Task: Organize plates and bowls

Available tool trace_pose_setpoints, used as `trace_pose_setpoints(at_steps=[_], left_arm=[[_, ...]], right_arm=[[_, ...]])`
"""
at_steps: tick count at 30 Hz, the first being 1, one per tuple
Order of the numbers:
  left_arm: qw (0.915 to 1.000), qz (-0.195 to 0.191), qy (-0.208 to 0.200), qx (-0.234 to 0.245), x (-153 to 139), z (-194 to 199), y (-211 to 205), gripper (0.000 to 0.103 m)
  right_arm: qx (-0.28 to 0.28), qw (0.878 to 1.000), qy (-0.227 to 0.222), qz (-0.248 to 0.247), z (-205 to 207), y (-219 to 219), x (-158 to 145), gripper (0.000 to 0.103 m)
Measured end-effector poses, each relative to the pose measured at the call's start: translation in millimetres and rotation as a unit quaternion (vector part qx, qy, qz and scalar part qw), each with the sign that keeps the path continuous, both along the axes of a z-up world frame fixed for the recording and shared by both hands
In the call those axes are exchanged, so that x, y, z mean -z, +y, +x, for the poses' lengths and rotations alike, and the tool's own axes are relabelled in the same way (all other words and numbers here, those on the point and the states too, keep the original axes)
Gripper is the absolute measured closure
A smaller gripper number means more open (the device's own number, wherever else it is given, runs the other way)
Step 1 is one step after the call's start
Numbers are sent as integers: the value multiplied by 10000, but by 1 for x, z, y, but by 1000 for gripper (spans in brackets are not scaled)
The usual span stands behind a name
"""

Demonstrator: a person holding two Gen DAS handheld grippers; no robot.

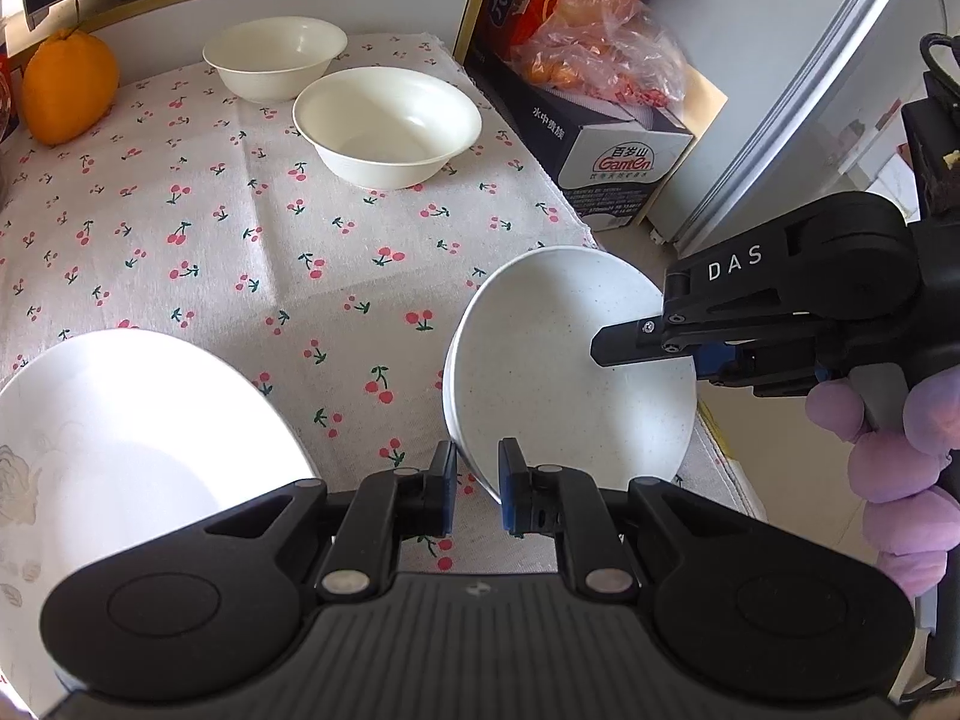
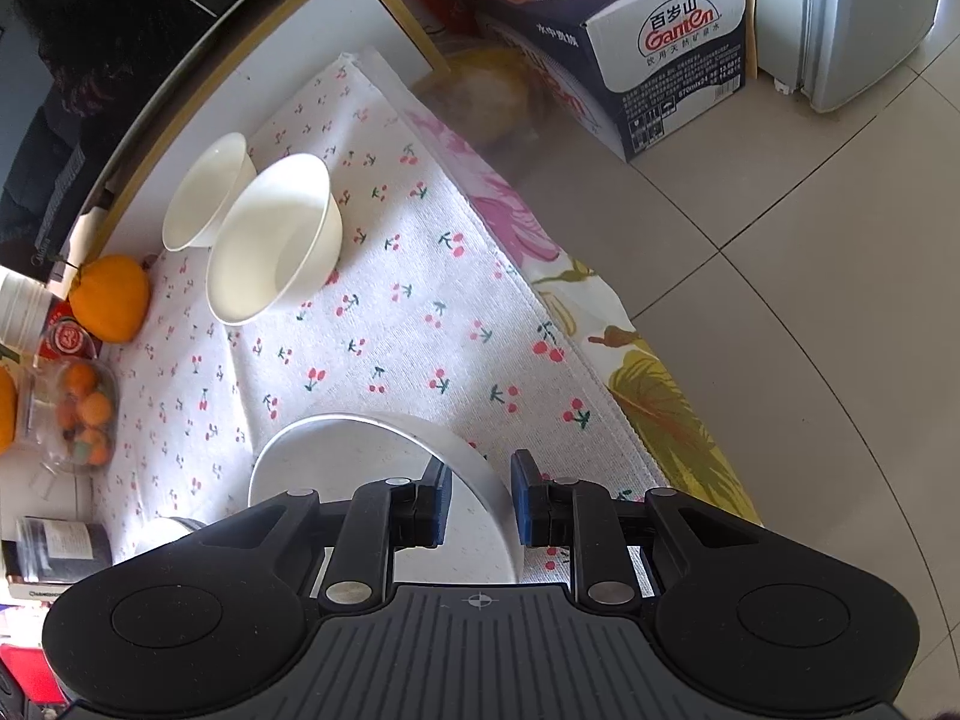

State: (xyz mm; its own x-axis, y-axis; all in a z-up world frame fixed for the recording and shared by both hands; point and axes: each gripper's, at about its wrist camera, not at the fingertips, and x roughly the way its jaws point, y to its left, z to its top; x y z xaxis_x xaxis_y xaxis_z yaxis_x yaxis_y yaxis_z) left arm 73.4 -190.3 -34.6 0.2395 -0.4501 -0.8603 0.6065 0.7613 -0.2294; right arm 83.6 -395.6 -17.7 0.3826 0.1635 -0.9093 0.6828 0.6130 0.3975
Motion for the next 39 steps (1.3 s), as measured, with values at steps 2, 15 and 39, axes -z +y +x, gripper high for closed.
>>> trace_pose_setpoints(at_steps=[2,15,39], left_arm=[[10000,25,-18,3,1,0,0,91],[9999,83,-101,3,0,0,1,91],[9991,-123,-400,7,-36,-2,31,55]], right_arm=[[-34,10000,30,28,1,0,3,82],[-175,9998,63,98,8,3,10,82],[-239,9991,-352,86,4,0,-17,46]])
